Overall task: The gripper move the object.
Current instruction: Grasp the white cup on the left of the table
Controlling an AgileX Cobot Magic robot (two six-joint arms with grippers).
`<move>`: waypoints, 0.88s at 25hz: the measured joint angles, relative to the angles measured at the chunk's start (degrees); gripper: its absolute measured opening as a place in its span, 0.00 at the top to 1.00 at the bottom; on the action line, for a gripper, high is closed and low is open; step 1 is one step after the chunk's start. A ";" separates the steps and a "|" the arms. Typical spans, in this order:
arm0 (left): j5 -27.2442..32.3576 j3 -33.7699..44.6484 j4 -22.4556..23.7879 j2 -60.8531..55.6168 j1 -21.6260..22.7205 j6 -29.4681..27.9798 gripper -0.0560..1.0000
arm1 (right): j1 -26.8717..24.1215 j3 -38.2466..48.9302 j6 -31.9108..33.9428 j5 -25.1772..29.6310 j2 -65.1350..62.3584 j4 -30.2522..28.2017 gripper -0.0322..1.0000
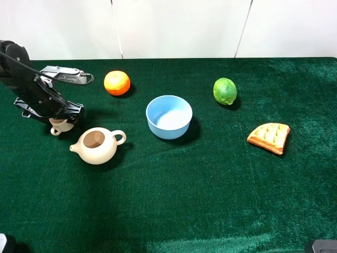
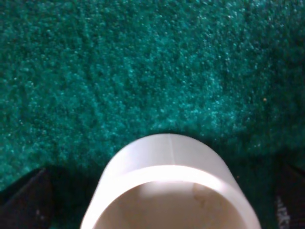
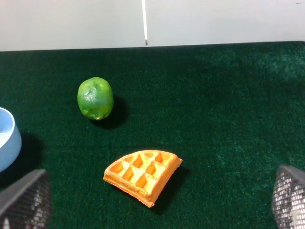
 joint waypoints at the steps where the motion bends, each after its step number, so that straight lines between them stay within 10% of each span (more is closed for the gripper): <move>1: 0.00 0.00 0.00 0.00 0.00 0.00 0.13 | 0.00 0.00 0.00 0.00 0.00 0.00 0.29; 10: -0.03 0.00 0.00 0.00 0.00 0.00 0.39 | 0.00 0.00 0.00 0.00 0.00 0.00 0.29; 22: 0.03 0.00 -0.01 0.00 0.00 0.00 0.39 | 0.00 0.00 0.00 0.00 0.00 0.00 0.29</move>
